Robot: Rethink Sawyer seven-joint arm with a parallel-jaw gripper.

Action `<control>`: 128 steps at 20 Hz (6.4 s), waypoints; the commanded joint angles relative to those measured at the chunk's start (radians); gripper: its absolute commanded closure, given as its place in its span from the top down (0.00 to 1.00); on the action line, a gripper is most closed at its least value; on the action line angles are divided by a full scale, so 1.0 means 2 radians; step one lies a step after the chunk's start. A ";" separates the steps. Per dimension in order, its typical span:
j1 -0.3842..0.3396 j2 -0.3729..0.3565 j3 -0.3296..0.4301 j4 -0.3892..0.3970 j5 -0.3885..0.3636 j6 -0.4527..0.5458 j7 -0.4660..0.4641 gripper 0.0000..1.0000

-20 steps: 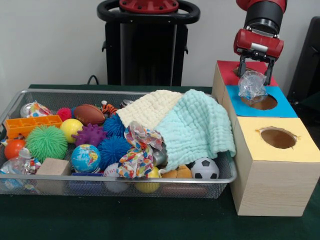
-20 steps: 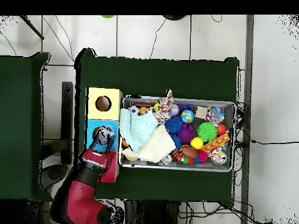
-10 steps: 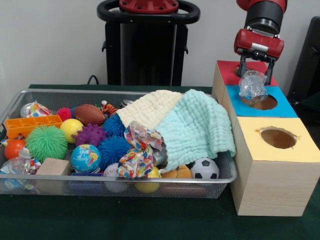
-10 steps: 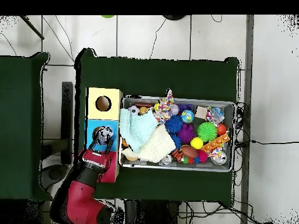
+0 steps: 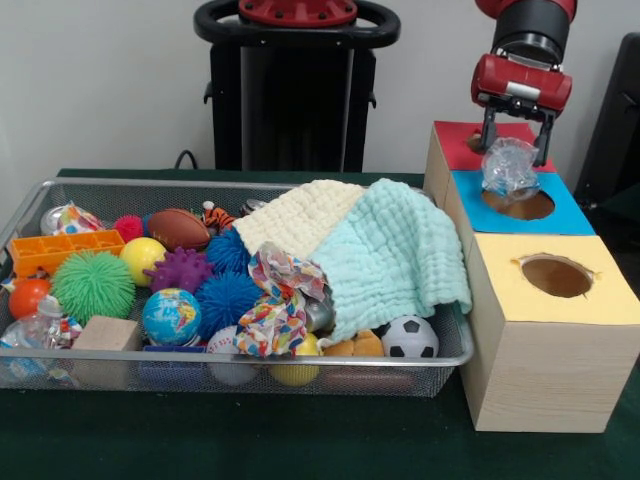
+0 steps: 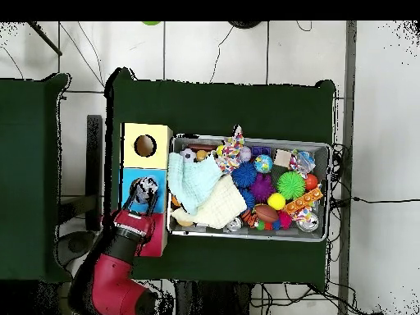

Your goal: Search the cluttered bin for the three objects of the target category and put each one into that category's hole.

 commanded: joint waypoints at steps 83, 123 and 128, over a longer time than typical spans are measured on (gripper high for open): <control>-0.224 -0.104 0.306 0.071 -0.076 0.165 0.136 1.00; -0.278 -0.179 0.326 0.072 -0.087 0.382 0.086 1.00; -0.272 -0.182 0.320 0.069 -0.089 0.383 0.084 1.00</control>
